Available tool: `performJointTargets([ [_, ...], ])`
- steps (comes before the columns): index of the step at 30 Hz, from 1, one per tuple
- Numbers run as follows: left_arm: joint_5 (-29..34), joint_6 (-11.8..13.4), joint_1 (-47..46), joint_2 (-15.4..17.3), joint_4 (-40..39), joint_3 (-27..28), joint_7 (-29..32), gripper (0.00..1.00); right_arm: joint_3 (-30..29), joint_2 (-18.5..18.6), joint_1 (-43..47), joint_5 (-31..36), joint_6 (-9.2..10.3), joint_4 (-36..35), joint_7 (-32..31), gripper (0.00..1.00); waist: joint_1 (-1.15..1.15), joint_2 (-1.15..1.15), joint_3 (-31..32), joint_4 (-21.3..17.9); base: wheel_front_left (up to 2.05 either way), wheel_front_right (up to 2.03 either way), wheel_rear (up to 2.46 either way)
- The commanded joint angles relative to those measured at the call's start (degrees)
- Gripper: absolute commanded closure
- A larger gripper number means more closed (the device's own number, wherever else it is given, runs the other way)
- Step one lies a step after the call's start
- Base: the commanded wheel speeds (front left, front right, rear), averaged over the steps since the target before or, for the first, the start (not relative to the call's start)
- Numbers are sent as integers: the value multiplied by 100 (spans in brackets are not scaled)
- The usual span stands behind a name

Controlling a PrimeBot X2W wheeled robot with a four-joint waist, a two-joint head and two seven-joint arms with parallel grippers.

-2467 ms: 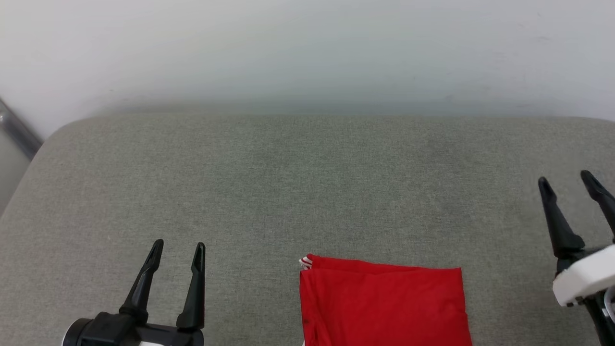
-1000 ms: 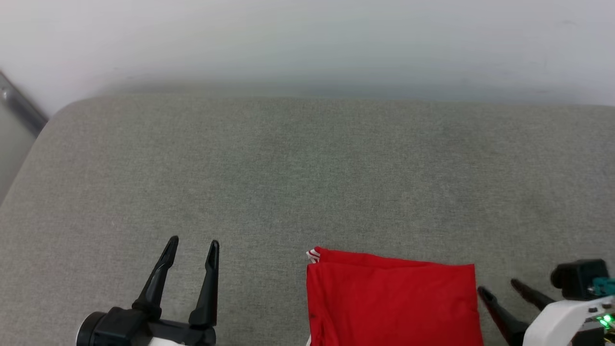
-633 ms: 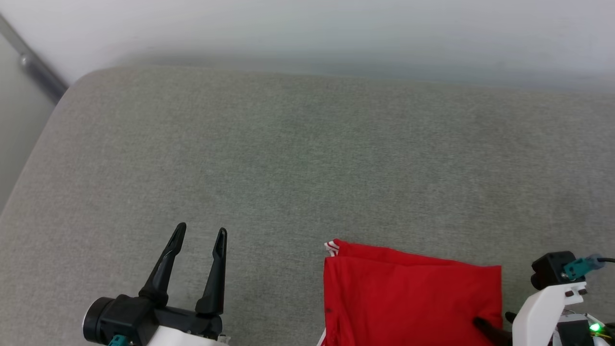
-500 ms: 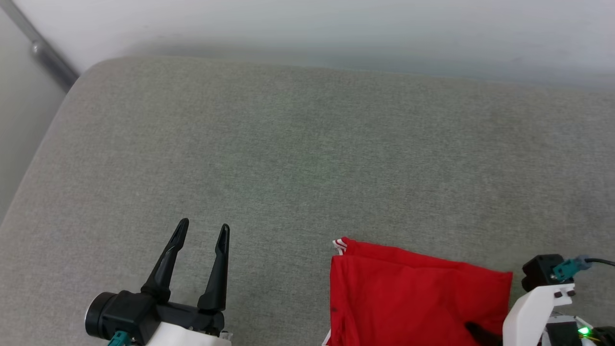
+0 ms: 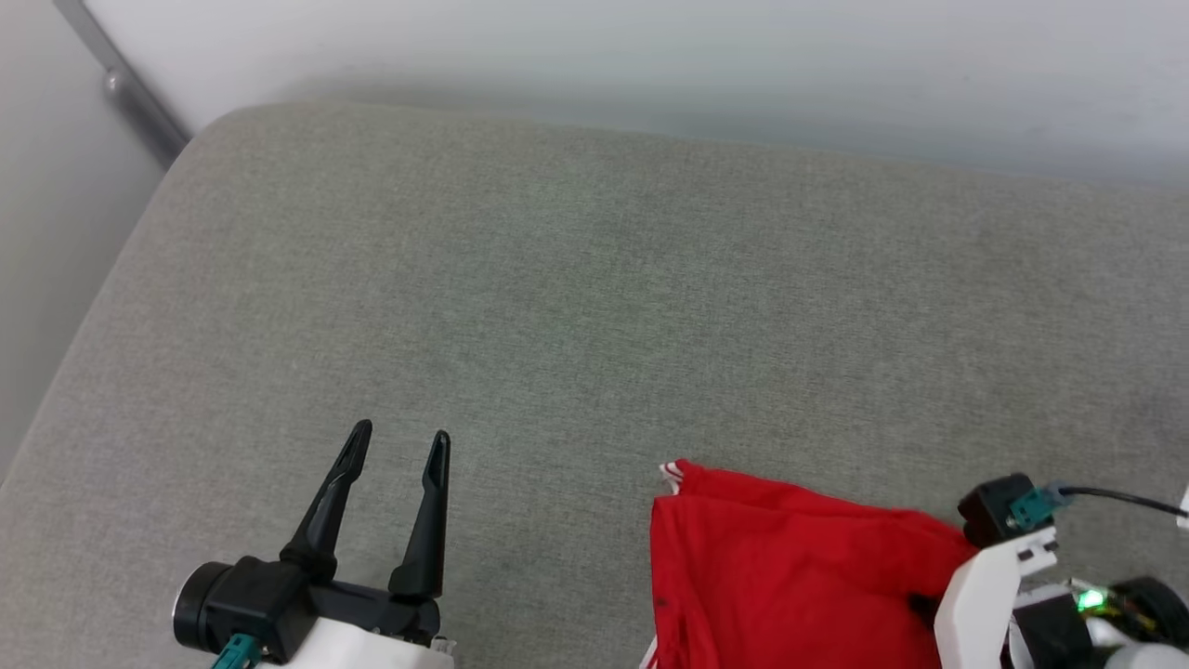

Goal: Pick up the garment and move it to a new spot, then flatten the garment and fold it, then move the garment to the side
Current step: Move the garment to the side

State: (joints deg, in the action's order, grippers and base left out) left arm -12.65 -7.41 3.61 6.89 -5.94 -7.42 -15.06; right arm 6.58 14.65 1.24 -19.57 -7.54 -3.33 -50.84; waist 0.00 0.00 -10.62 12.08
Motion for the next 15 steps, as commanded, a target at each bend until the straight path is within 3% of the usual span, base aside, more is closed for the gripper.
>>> performJointTargets([
  [1,-10,-4,47,1,-11,-27,-14,0,167,265,-231,153,9,-37,106,100,0,0,66,-125,0,0,0],
  [6,-41,-4,42,-51,-38,3,-14,0,1111,1218,-905,673,9,-328,283,100,0,0,50,-696,0,0,0],
  [15,32,-3,-438,73,-85,-306,-14,0,2650,2942,-2520,760,9,-331,530,100,0,0,-539,-2100,0,0,0],
])
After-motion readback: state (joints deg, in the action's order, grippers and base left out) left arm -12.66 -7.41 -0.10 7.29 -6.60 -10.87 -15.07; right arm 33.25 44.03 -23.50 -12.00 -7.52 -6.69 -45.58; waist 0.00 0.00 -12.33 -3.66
